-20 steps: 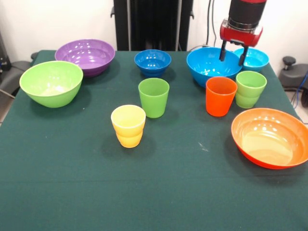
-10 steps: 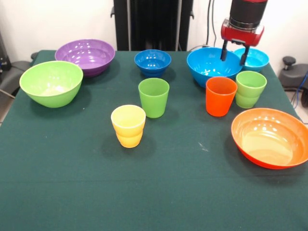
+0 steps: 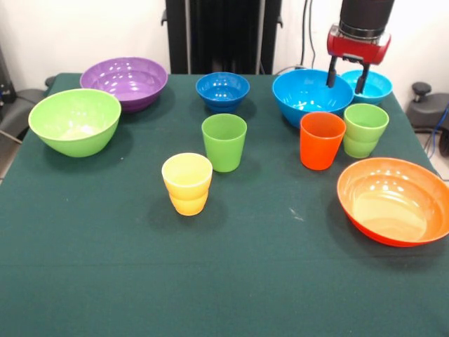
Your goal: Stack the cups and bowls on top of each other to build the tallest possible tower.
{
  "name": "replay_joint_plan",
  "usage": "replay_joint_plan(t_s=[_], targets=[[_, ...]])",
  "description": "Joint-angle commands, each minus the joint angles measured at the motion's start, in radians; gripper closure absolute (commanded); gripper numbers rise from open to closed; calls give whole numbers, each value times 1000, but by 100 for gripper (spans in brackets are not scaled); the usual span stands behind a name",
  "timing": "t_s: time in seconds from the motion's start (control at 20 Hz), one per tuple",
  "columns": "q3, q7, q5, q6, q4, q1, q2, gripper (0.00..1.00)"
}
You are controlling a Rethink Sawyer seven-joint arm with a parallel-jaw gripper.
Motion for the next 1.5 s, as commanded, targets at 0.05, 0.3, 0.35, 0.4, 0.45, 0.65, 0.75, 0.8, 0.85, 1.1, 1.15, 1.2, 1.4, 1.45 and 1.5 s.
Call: replay_joint_plan(t_s=[0.05,0.3,0.35,0.4,0.45,0.65,0.75,0.8,0.85,1.1,1.15,1.2,1.4,1.45,1.5], targets=[[96,212,51,4,8,3,7,0],[122,212,43,-48,0,-18,48,0],[118,213,44,-48,-2,-15,50,0],[115,214,45,-50,-5,-11,53,0],[113,214,46,-50,-9,-10,57,0],[111,208,39,-73,-23,-14,86,0],[109,203,33,-84,-27,-20,99,0],[108,202,31,-87,-29,-22,103,0],[104,201,31,-88,-32,-19,106,0],[106,189,16,-120,-47,-34,143,0],[108,187,13,-128,-47,-38,149,0],[107,184,10,-132,-49,-39,154,0],[106,182,11,-148,-58,-39,176,0],[104,181,13,-150,-61,-38,180,0],[103,182,16,-152,-63,-36,184,0]])
